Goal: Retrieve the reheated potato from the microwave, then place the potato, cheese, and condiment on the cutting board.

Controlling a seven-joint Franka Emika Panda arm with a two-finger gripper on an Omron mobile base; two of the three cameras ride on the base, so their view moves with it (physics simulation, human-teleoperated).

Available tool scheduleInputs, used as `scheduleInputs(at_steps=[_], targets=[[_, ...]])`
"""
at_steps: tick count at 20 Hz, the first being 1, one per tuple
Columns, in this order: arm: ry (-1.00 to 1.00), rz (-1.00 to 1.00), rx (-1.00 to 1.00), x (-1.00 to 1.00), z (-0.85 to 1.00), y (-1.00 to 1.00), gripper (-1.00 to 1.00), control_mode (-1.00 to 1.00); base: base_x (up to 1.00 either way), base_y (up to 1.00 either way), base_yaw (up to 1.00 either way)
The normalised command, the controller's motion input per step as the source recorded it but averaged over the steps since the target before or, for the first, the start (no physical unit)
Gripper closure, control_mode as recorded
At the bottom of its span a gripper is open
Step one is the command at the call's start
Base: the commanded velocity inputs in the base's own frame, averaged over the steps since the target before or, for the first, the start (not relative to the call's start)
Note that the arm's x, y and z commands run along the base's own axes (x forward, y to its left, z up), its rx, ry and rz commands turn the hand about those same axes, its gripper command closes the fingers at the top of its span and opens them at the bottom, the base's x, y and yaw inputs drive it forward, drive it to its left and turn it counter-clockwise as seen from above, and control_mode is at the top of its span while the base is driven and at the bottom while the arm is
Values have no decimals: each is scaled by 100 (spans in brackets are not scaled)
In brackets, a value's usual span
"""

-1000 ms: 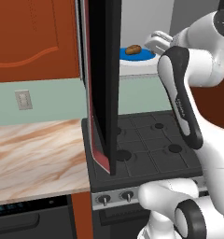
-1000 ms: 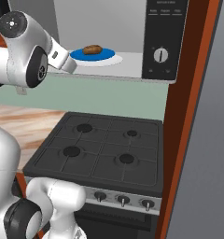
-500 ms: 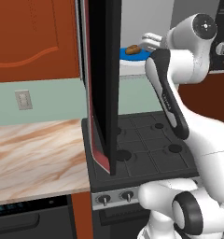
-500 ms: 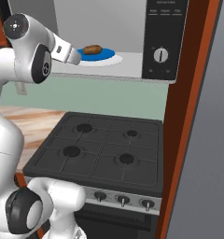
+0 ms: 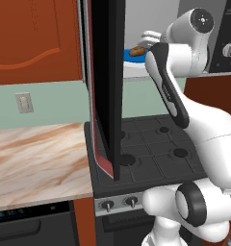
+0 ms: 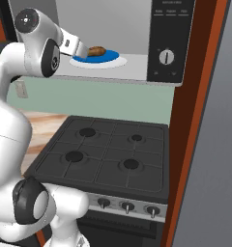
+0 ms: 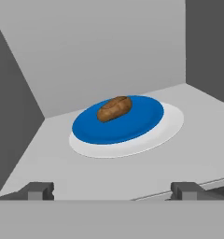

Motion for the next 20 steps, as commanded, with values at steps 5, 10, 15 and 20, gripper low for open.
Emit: scheduleInputs(at_steps=[5, 10, 15, 20], targets=[[1, 3, -4, 34, -3, 0, -100, -100, 0, 0, 0], [0, 0, -10, 35, -4, 5, -100, -100, 0, 0, 0], [2, 0, -3, 39, -1, 0, -100, -100, 0, 0, 0], [9, 0, 0, 34, -1, 0, -100, -100, 0, 0, 0]])
